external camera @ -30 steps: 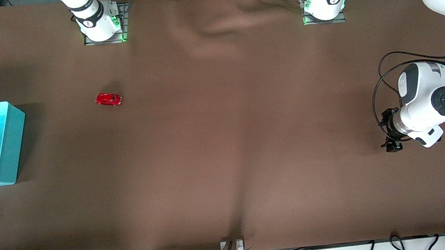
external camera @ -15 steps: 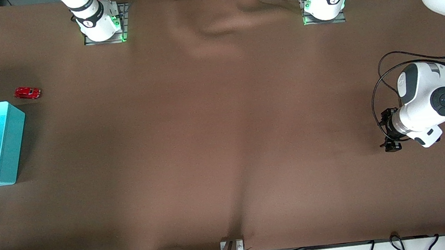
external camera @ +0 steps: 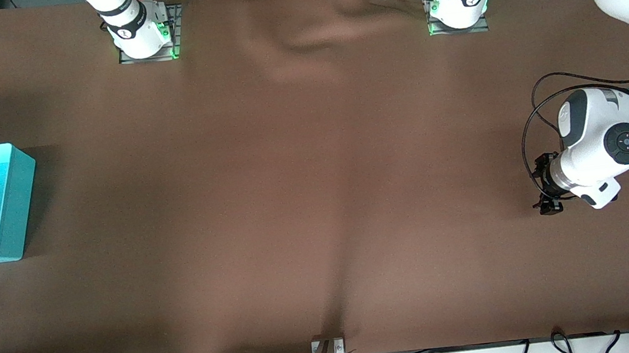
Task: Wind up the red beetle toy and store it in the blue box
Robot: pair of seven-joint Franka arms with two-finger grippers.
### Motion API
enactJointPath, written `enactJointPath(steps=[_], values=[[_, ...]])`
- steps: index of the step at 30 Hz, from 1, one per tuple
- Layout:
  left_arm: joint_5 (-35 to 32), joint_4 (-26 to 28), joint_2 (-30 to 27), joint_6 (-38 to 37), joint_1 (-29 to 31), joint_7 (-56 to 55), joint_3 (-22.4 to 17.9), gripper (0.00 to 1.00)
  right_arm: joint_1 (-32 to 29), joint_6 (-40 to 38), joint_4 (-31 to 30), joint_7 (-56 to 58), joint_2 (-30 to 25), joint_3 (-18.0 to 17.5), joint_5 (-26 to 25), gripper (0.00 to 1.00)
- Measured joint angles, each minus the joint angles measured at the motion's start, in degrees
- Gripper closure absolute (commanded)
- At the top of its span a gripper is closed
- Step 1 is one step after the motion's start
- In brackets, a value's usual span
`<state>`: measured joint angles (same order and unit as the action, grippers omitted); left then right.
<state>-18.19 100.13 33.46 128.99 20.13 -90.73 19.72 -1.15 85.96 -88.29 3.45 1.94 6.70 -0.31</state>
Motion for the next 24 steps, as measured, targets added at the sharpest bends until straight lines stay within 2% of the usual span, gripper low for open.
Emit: enactJointPath(steps=[24], values=[[0.0,0.0,0.0,-0.1,0.0,2.0,0.0,0.14,0.0,0.0,0.2,0.0,0.0,0.0,0.0,0.0]])
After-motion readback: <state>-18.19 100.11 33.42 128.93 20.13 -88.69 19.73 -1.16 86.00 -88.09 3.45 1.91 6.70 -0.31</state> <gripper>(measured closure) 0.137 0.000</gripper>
